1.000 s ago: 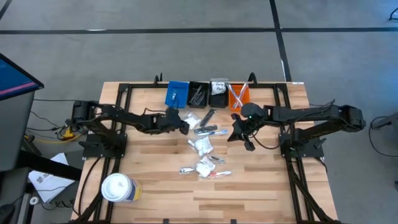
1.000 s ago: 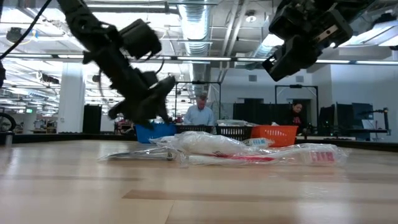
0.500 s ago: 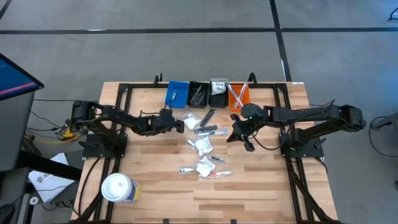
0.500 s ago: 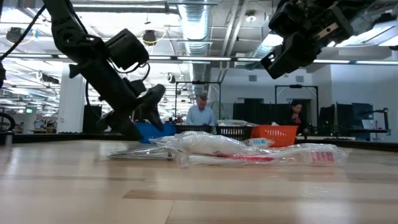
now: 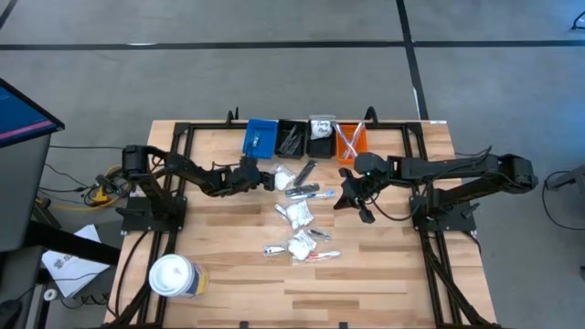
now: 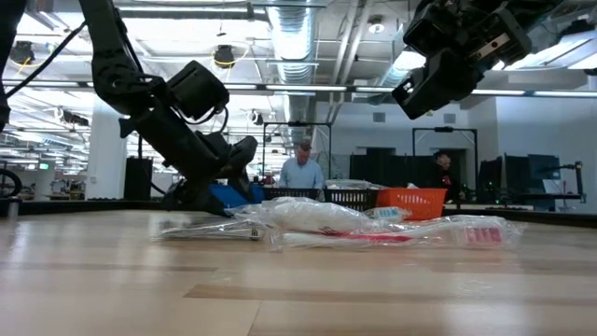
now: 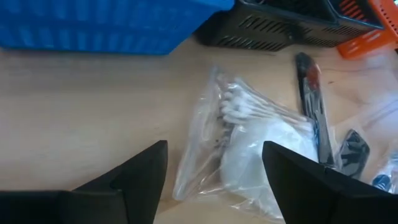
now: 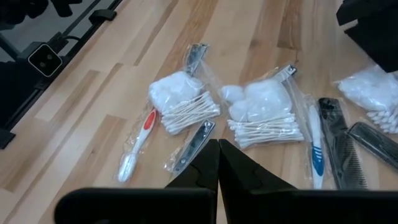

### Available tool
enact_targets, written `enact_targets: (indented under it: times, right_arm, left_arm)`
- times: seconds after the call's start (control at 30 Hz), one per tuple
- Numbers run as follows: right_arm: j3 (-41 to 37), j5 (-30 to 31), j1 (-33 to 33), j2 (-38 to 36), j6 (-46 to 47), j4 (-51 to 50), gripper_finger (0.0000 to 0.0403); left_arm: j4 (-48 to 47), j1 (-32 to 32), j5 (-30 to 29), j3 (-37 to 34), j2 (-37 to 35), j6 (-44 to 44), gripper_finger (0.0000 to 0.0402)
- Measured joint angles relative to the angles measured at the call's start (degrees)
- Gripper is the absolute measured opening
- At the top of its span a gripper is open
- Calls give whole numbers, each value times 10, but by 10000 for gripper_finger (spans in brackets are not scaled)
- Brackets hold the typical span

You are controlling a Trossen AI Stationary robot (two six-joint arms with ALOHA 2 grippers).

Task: Pick & Place Travel size toiletries
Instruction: Put the silver nail cutter into the blue bin

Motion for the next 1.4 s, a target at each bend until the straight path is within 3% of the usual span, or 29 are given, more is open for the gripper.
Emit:
enact_targets:
  times: [0.13, 0.3, 0.37, 0.6, 0.77, 1.0, 1.3, 1.4]
  right_arm:
    - [0, 0, 0, 0, -4, -12, 0]
    - [0, 0, 0, 0, -5, -27, 0]
    - [0, 0, 0, 0, -9, -30, 0]
    - [0, 0, 0, 0, -19, -29, 0]
    - [0, 0, 3, 0, -15, -32, 0]
    - [0, 0, 3, 0, -10, -34, 0]
    - [0, 0, 4, 0, -2, -48, 0]
    - [0, 0, 7, 0, -2, -59, 0]
  left_arm:
    - [-2, -3, 7, 0, -2, 0, 257]
    - [-14, -23, 126, -22, -52, 30, 257]
    - [-13, -42, 144, -40, -86, 30, 257]
    - [-9, -139, 75, -77, -220, 71, 257]
    - [-9, -265, -5, -63, -238, 130, 247]
    - [-8, -386, -75, 7, -159, 285, 210]
    - [-14, -394, -55, 112, 7, 356, 186]
    - [-71, -394, -52, 143, 29, 357, 188]
